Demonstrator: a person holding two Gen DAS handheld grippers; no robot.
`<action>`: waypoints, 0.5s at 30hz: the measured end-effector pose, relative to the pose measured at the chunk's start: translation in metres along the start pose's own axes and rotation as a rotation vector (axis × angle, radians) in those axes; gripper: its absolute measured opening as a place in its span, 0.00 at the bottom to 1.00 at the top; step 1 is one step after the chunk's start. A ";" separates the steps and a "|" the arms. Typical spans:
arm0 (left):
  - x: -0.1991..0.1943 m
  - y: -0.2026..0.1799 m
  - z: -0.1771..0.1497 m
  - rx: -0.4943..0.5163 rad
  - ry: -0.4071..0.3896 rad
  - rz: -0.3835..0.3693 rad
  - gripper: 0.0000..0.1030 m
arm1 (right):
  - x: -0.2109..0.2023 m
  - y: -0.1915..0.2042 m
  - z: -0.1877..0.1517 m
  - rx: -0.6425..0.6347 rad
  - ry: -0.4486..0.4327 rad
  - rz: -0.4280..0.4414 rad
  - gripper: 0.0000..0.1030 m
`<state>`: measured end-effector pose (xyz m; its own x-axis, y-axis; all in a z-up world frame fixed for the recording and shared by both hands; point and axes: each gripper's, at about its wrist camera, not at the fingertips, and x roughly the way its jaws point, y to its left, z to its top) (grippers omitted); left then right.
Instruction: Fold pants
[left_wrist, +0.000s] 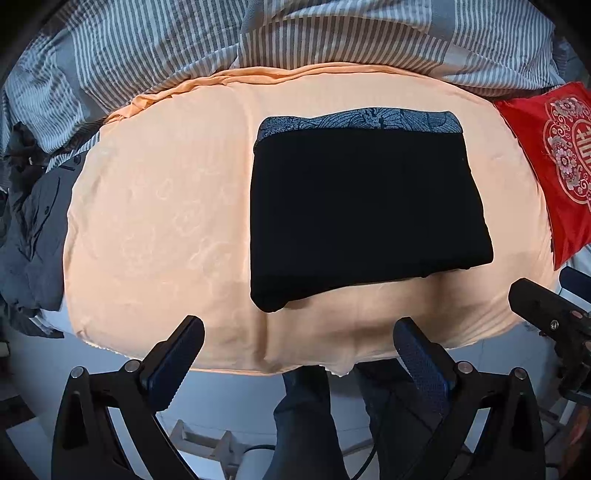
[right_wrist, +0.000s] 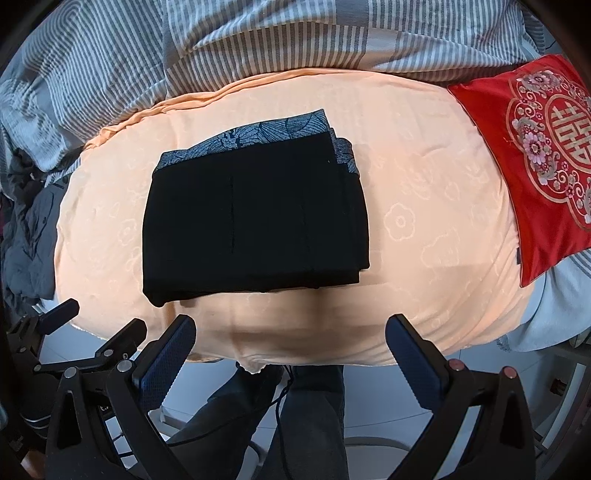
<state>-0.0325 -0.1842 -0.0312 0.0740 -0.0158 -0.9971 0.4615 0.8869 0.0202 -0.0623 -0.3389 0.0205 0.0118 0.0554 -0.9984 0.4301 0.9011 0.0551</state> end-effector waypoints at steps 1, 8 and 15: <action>0.000 0.000 0.000 0.000 -0.001 0.000 1.00 | 0.000 0.000 0.001 -0.001 0.000 0.000 1.00; 0.000 -0.002 0.002 0.014 -0.006 0.003 1.00 | 0.000 0.000 0.003 0.000 0.000 -0.001 1.00; -0.002 -0.008 0.004 0.044 -0.016 0.006 1.00 | 0.002 -0.001 0.005 0.006 0.002 0.000 1.00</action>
<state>-0.0326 -0.1935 -0.0289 0.0907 -0.0187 -0.9957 0.4993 0.8659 0.0293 -0.0580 -0.3424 0.0188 0.0100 0.0561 -0.9984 0.4359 0.8983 0.0548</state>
